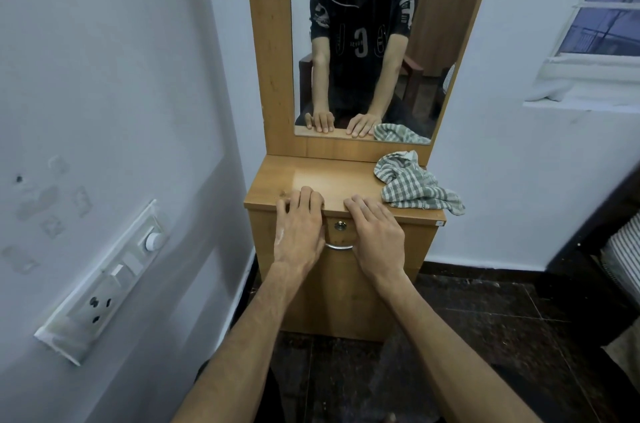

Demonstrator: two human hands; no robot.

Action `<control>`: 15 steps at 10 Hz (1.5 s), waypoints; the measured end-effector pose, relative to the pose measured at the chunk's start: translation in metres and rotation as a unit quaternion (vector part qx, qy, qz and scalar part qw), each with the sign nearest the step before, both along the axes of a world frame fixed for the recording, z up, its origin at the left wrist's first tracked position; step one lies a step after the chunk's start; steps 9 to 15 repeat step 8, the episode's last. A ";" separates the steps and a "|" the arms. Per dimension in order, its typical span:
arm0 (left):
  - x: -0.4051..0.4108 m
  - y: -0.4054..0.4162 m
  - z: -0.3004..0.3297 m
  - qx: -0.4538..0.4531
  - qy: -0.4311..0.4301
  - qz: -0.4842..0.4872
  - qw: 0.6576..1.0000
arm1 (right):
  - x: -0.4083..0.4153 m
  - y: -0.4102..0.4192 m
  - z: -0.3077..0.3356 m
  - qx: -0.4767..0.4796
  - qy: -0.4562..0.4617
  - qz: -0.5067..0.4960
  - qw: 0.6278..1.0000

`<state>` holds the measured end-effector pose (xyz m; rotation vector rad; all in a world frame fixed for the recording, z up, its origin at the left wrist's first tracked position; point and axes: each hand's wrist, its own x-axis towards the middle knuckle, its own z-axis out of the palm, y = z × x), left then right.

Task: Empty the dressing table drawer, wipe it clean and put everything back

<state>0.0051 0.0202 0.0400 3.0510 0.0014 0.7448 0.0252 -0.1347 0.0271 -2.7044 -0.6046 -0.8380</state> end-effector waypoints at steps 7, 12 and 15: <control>-0.040 -0.007 0.034 -0.013 0.156 -0.029 0.987 | -0.037 0.000 0.063 -0.033 0.202 0.011 0.979; -0.060 -0.003 0.044 -0.050 0.162 -0.051 0.984 | -0.052 -0.008 0.079 -0.049 0.249 0.001 0.967; -0.060 -0.003 0.044 -0.050 0.162 -0.051 0.984 | -0.052 -0.008 0.079 -0.049 0.249 0.001 0.967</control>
